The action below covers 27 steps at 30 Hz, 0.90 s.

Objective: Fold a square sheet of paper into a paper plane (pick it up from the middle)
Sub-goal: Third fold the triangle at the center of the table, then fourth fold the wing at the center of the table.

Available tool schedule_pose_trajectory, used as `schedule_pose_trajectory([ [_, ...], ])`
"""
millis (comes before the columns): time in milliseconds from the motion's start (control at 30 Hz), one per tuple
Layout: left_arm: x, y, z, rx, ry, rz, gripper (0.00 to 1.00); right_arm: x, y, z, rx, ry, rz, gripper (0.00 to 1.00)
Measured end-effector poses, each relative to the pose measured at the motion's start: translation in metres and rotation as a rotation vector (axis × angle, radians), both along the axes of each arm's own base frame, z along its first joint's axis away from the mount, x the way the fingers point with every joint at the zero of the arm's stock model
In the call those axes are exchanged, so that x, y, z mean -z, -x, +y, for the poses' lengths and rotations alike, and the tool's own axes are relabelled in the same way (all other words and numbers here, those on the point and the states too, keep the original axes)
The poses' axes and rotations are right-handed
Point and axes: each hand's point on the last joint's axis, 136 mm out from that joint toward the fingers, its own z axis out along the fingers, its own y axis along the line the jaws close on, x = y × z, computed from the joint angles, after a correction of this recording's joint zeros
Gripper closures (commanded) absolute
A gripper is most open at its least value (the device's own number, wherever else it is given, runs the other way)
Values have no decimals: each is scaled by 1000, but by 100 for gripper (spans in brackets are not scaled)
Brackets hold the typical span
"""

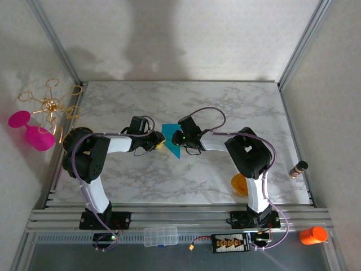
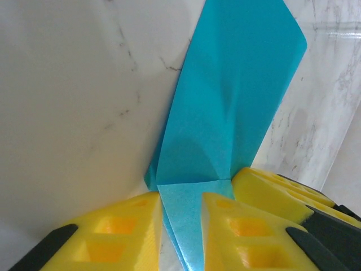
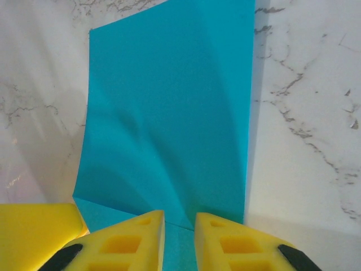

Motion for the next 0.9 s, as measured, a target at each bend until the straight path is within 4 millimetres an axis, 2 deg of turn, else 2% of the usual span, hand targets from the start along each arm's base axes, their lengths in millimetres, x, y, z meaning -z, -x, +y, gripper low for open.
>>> schedule_pose_trajectory([
  [333,-7,-1,-6,50,20,-34,77,0,0,0,-1,0,1,77],
  [500,-12,-11,-11,107,1,-99,76,0,0,0,-1,0,1,77],
  [733,1,-10,-11,152,-20,-103,76,0,0,0,-1,0,1,77],
  [900,-1,-14,-9,155,-22,-116,79,0,0,0,-1,0,1,77],
])
